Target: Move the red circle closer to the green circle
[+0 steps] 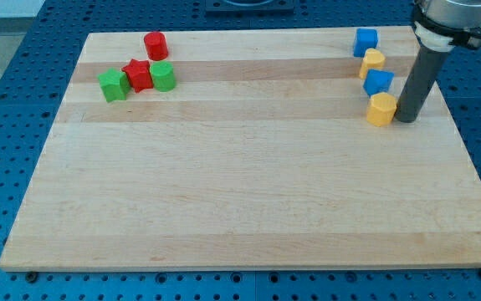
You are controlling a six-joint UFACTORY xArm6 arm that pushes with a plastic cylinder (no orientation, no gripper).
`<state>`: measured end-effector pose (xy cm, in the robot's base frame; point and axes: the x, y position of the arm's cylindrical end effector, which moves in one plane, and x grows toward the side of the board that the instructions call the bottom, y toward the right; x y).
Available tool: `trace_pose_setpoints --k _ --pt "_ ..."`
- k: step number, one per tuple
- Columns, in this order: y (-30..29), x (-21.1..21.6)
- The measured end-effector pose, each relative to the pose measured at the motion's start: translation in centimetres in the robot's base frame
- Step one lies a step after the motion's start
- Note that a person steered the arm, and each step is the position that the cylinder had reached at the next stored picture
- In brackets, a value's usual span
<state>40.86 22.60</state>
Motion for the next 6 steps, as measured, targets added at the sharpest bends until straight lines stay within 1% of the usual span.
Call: trace_pose_setpoints --k 1,2,3,4,5,6 --pt "-1.7 4.5" --pt "-6.6 8.2" --pt "-14.9 7.6" --pt "-24.3 8.2" --pt "-34.5 7.6" --pt "-43.3 4.0"
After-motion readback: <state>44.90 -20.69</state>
